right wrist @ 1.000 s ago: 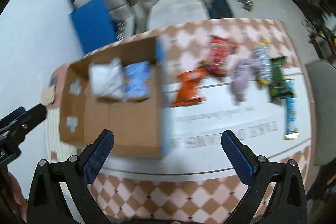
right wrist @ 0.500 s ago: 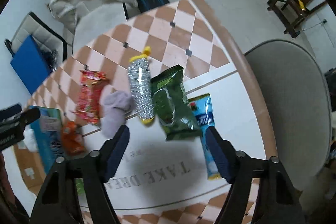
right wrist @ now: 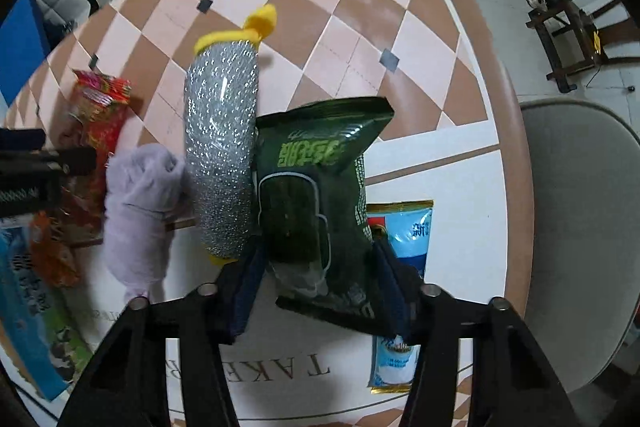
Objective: Organize soft objects
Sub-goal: 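Grasp the red snack bag with the left gripper while the right gripper grasps the green snack bag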
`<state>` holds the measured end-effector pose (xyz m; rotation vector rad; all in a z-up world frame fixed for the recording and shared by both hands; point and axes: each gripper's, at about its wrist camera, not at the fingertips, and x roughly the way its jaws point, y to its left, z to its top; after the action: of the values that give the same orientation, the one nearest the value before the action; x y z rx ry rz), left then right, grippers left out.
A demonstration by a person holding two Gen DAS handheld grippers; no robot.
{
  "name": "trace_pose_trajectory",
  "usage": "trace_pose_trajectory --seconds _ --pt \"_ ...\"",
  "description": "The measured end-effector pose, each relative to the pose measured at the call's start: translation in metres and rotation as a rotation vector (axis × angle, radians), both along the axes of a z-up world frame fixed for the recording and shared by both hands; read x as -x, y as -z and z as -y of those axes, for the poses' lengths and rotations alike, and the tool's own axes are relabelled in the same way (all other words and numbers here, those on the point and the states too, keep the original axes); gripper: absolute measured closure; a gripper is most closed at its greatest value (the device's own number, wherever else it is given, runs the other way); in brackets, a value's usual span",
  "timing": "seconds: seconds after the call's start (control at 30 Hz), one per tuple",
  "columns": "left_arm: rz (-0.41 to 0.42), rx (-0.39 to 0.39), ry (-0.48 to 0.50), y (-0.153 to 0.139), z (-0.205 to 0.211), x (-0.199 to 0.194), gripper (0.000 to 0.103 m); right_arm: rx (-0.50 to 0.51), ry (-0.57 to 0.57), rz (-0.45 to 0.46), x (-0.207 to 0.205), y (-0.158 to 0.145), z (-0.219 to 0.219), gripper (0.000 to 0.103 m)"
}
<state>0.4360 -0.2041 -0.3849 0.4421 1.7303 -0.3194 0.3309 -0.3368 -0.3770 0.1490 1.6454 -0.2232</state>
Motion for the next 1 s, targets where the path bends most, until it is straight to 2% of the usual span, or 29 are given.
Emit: trace_pose_trajectory --seconds 0.03,0.07,0.23,0.37,0.5,0.63,0.77,0.9,1.0 --pt "-0.011 0.011 -0.003 -0.001 -0.002 0.002 0.056 0.009 0.003 -0.001 0.0 0.0 0.0 0.066" --pt "-0.012 0.01 0.007 -0.002 -0.001 0.003 0.059 0.008 0.011 0.006 0.0 -0.001 0.001 0.068" --pt "0.007 0.017 -0.003 -0.008 -0.005 0.005 0.066 -0.067 0.093 0.015 0.007 -0.007 0.015 0.08" --pt "0.03 0.037 -0.039 -0.02 -0.018 0.008 0.068 -0.096 0.127 0.045 0.018 -0.02 0.026 0.083" --pt "0.054 0.091 -0.068 -0.045 -0.028 0.013 0.069 -0.132 0.151 0.083 0.033 -0.042 0.029 0.084" --pt "0.111 0.158 -0.084 -0.088 -0.043 0.026 0.069 -0.167 0.154 0.132 0.048 -0.073 0.021 0.085" --pt "0.159 0.214 -0.121 -0.127 -0.074 0.047 0.069 -0.217 0.132 0.19 0.057 -0.108 0.001 0.086" --pt "0.199 0.257 -0.182 -0.154 -0.119 0.072 0.069 -0.287 0.071 0.244 0.064 -0.142 -0.049 0.086" --pt "0.215 0.267 -0.25 -0.169 -0.17 0.091 0.069 -0.359 0.009 0.257 0.066 -0.158 -0.099 0.086"
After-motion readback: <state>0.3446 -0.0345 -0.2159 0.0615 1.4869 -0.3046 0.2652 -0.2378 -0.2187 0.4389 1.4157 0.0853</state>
